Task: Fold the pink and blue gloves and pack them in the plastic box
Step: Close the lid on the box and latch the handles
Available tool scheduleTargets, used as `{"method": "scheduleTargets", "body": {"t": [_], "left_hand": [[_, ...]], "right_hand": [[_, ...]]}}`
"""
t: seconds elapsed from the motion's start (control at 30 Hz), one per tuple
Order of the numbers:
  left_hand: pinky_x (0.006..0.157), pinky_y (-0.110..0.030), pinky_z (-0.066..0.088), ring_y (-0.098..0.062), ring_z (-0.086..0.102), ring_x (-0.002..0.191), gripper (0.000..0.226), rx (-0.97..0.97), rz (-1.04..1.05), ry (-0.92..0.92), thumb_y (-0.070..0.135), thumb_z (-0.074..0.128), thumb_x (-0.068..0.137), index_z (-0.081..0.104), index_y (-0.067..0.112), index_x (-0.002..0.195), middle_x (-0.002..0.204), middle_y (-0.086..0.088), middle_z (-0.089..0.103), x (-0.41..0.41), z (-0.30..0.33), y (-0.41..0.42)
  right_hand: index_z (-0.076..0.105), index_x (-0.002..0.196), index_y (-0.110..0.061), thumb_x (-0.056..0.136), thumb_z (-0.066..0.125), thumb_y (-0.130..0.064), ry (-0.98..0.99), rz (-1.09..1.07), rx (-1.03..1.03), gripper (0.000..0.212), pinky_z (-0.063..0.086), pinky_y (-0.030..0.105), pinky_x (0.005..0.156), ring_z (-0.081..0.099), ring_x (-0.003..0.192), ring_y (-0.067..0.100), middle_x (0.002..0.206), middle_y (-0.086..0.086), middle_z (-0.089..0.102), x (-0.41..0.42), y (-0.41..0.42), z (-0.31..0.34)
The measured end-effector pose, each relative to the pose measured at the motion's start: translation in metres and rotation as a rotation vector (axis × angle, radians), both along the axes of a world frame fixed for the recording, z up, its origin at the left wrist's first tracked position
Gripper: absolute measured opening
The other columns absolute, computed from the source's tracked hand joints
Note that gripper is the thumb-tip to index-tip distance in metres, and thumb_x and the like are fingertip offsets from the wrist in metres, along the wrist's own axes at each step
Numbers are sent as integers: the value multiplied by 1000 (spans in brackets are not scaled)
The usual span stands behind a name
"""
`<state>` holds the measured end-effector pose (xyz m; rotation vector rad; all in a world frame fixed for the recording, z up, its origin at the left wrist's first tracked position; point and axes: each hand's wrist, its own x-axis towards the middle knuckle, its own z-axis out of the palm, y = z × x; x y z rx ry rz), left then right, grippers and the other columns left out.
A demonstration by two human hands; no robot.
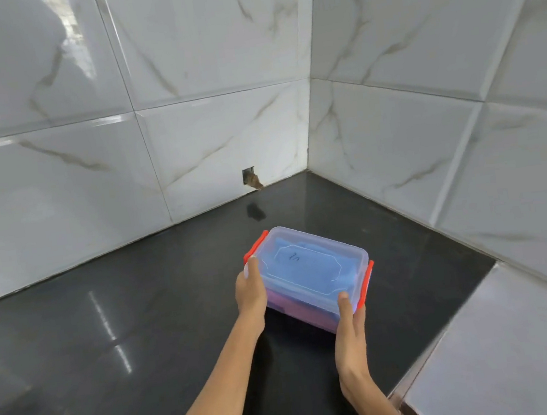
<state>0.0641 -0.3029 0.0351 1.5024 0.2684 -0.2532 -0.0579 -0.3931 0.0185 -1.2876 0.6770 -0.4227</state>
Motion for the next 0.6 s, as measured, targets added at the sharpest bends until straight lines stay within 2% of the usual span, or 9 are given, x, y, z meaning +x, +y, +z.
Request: {"method": "scheduleTargets", "body": {"t": [0.07, 0.13, 0.23, 0.27, 0.3, 0.37, 0.47, 0.6], "left_hand": [[87, -33, 45, -21, 56, 111, 44, 13, 29, -73, 41, 46, 93, 49, 19, 131, 122, -3, 59, -5, 3, -12], [99, -38, 47, -22, 55, 118, 47, -11, 32, -132, 35, 52, 91, 43, 21, 135, 128, -4, 57, -16, 1, -19], [107, -48, 42, -26, 44, 132, 65, -47, 13, -130, 31, 55, 91, 22, 23, 147, 147, -6, 39, -31, -8, -24], [106, -49, 43, -27, 43, 133, 68, -50, 11, -132, 31, 55, 92, 19, 24, 148, 150, -7, 36, -34, -11, -25], [104, -50, 45, -27, 46, 130, 66, -63, 16, -138, 30, 55, 92, 20, 25, 148, 148, -7, 38, -36, -12, -24], [99, -50, 49, -26, 54, 120, 56, -115, 29, -147, 27, 53, 94, 27, 25, 143, 138, -6, 48, -38, -13, -22], [97, -48, 51, -23, 57, 114, 46, -139, -9, -135, 27, 49, 96, 33, 27, 139, 129, -4, 54, -33, -10, -16], [95, -40, 52, -20, 56, 114, 44, -80, -84, -141, 28, 48, 96, 34, 27, 138, 128, -3, 55, -24, -5, -12]], "right_hand": [[18, 142, -46, 74, 36, -74, -26, -32, -11, 76, 27, 35, 109, 34, 130, 10, 140, -18, 34, -1, 11, -1], [17, 142, -45, 74, 39, -71, -60, -43, -14, 76, 28, 29, 102, 35, 123, 5, 133, -21, 33, -1, 21, 1], [21, 142, -39, 80, 50, -62, -150, -21, -3, 72, 37, 17, 97, 43, 122, 4, 133, -20, 40, 1, 35, 7], [23, 143, -35, 82, 53, -56, -194, -10, 2, 71, 44, 18, 97, 47, 124, 7, 136, -14, 44, 2, 39, 7], [22, 145, -32, 83, 54, -49, -224, 6, 9, 71, 48, 27, 99, 48, 127, 13, 140, -7, 45, 2, 43, 6], [18, 147, -30, 81, 51, -45, -209, 53, 18, 75, 40, 45, 108, 43, 132, 19, 147, 1, 37, 0, 52, 5], [17, 148, -26, 74, 48, -55, -97, 64, 23, 85, 32, 44, 113, 35, 136, 19, 149, -1, 27, -4, 54, 0], [14, 146, -29, 71, 56, -66, 35, 0, -52, 93, 37, 46, 110, 39, 129, 22, 142, -2, 22, -4, 38, 1]]}}
